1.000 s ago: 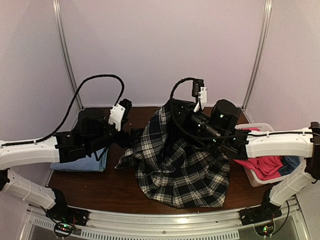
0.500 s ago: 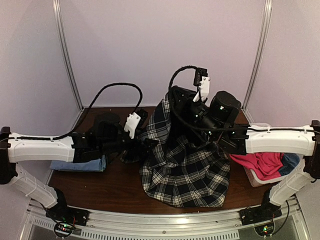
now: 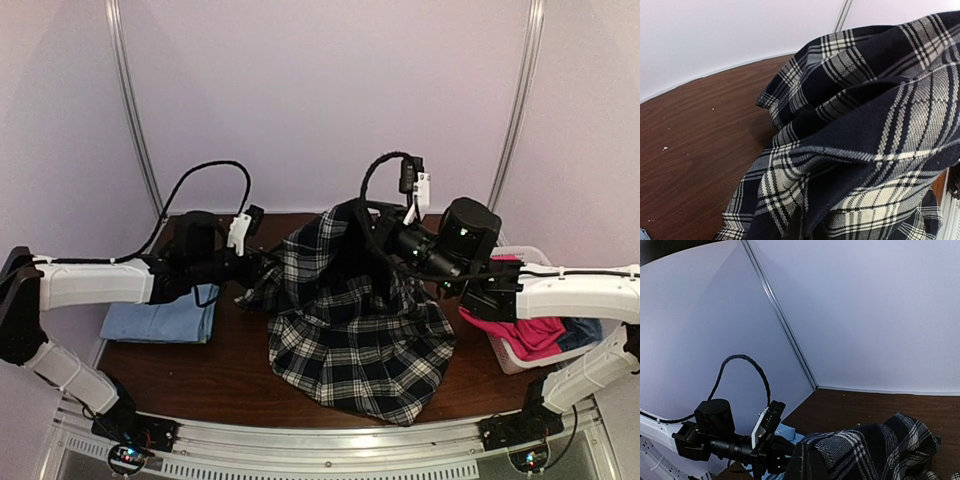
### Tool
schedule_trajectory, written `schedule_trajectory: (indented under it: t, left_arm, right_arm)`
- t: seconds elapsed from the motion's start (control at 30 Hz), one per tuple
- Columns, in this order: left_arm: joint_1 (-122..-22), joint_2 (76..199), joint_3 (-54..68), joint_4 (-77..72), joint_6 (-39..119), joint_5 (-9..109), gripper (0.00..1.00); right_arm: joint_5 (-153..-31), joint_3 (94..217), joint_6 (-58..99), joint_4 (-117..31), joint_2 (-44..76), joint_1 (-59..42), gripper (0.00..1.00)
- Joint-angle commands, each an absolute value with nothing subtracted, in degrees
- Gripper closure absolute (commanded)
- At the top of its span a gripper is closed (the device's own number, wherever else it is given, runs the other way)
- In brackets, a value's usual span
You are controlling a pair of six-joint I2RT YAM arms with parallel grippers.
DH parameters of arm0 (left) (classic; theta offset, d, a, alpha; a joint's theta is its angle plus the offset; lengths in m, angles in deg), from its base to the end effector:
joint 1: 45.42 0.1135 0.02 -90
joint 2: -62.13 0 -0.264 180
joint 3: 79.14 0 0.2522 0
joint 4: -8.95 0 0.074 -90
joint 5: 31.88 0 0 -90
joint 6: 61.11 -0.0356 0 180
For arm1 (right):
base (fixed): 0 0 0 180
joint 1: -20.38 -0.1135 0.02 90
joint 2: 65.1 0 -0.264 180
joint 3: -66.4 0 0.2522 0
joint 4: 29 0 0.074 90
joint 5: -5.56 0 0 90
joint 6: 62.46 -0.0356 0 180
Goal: Fold and stack the mixed laundry pile
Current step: Flatten out the crumpled skirt at the center of the board.
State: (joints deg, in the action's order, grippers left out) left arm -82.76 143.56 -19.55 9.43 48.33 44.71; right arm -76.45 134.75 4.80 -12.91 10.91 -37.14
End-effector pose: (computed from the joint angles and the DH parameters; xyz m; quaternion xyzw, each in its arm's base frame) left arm 0.2462 -0.1982 0.2412 0.1926 0.8000 -0.3511 0.4468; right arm 0.1729 0.2624 0.3521 -0.1444 0.6376 0.4520 0.6068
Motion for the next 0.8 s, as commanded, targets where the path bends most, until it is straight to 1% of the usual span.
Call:
schedule_trajectory:
  t: [0.0, 0.13, 0.2, 0.23, 0.3, 0.37, 0.47, 0.53, 0.57, 0.63, 0.73, 0.77]
  left_arm:
    - [-80.8, 147.4, -15.7, 1.3, 45.3, 47.4, 1.00]
    - [-79.6, 154.4, -10.4, -2.5, 45.8, 49.1, 1.00]
    - [-79.4, 156.8, -7.9, -4.4, 45.6, 50.7, 1.00]
    - [-79.1, 157.2, -7.5, -4.5, 45.5, 50.1, 0.99]
    - [-78.9, 156.3, -8.3, -2.4, 45.2, 48.3, 0.84]
    - [-78.9, 152.5, -11.2, 1.7, 44.6, 47.0, 0.66]
    - [-79.0, 142.5, -20.5, 12.2, 45.6, 49.2, 0.47]
    - [-79.8, 135.7, -26.6, 16.3, 45.2, 51.8, 0.26]
    - [-80.6, 132.9, -28.3, 16.5, 44.3, 53.8, 0.18]
    - [-83.7, 129.0, -30.0, 15.1, 42.8, 61.6, 0.16]
    - [-88.6, 127.3, -31.6, 16.4, 45.6, 69.8, 0.12]
    - [-91.2, 127.8, -31.8, 17.5, 46.4, 73.2, 0.06]
  right_arm:
    - [-86.5, 128.6, -3.6, -9.6, 9.8, -37.3, 1.00]
    - [-96.8, 120.8, -9.3, 2.2, 10.9, -37.7, 1.00]
    - [-99.0, 121.4, -8.5, 2.3, 11.2, -37.8, 1.00]
    - [-98.2, 122.1, -7.6, 1.7, 11.2, -37.8, 1.00]
    - [-95.7, 124.3, -4.6, -1.0, 11.8, -37.6, 1.00]
    - [-91.3, 128.4, -1.7, -6.0, 14.0, -36.7, 1.00]
    - [-88.7, 131.5, -1.3, -6.3, 18.2, -34.1, 1.00]
    - [-87.9, 133.1, -1.8, -6.3, 20.6, -32.8, 1.00]
    - [-87.5, 133.7, -2.3, -6.2, 21.6, -32.4, 1.00]
    - [-87.9, 134.2, -2.9, -5.1, 23.5, -32.0, 1.00]
    - [-89.8, 135.6, -5.1, -2.8, 26.2, -31.7, 1.00]
    - [-90.3, 136.3, -5.7, -2.4, 27.1, -31.7, 1.00]
